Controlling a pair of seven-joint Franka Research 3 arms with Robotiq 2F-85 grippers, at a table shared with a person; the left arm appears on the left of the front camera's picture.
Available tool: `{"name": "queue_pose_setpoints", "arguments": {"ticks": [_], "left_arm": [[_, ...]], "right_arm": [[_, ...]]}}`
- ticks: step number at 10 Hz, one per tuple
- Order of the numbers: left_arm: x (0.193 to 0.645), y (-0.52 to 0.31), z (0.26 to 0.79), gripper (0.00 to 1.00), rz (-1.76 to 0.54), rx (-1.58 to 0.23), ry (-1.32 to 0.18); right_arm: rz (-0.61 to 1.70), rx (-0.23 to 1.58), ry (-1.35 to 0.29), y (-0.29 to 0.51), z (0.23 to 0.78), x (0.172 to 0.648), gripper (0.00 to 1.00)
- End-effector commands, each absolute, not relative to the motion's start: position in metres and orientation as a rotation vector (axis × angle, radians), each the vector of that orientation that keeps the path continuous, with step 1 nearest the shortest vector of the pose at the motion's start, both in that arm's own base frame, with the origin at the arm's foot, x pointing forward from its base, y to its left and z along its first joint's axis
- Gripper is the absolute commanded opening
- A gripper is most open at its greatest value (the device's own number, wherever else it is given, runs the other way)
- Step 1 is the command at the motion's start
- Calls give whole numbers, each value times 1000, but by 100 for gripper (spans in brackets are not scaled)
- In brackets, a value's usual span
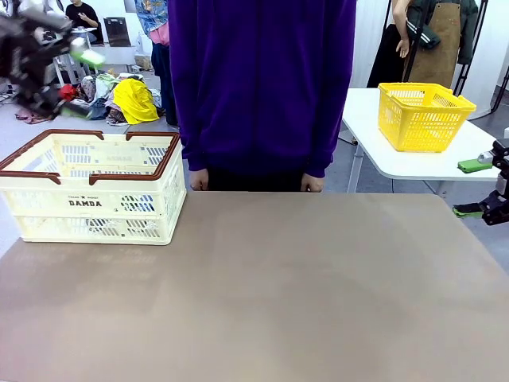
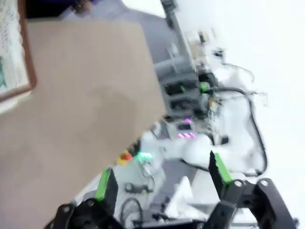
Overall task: Place the drinks into the Shopping basket.
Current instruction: Pick up one drink and place it into the Shopping basket.
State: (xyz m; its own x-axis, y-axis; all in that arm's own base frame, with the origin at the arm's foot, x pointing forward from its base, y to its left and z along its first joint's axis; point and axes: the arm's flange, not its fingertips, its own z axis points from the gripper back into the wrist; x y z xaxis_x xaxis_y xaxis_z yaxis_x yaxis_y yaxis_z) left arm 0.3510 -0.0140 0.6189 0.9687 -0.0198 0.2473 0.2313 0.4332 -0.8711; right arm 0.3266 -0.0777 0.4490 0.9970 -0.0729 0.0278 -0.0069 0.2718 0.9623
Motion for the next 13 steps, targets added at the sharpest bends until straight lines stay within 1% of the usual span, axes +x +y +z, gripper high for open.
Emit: {"name": "queue_pose_setpoints", "arguments": {"ticks": [1,2,3,4,5,6,7,8,13], "left_arm": [[333,40,589,100,-93,-1227,-185],[320,62,572,100,-26,-1278,-204],[311,82,553,100,32,-1262,-166],[306,99,537,100,-17,-1233,-102],[306,113,523,100,-22,-1217,-92],[312,119,514,100,-109,-1225,-109],[330,117,510,100,-122,-1224,-103],[300,116,516,100,-4,-1231,-103],[300,116,516,100,-4,-1231,-103]], "right_arm": [[-54,1307,-67,-77,452,327,100],[-54,1307,-67,-77,452,327,100],[-54,1307,-67,-77,452,327,100],[-54,1307,-67,-77,452,327,100],[-54,1307,-67,-77,452,327,100],[-54,1307,-67,-77,452,327,100],[-54,1307,-67,-77,452,327,100],[-54,1307,-67,-77,452,327,100],[-54,1307,-67,-77,452,327,100]]}}
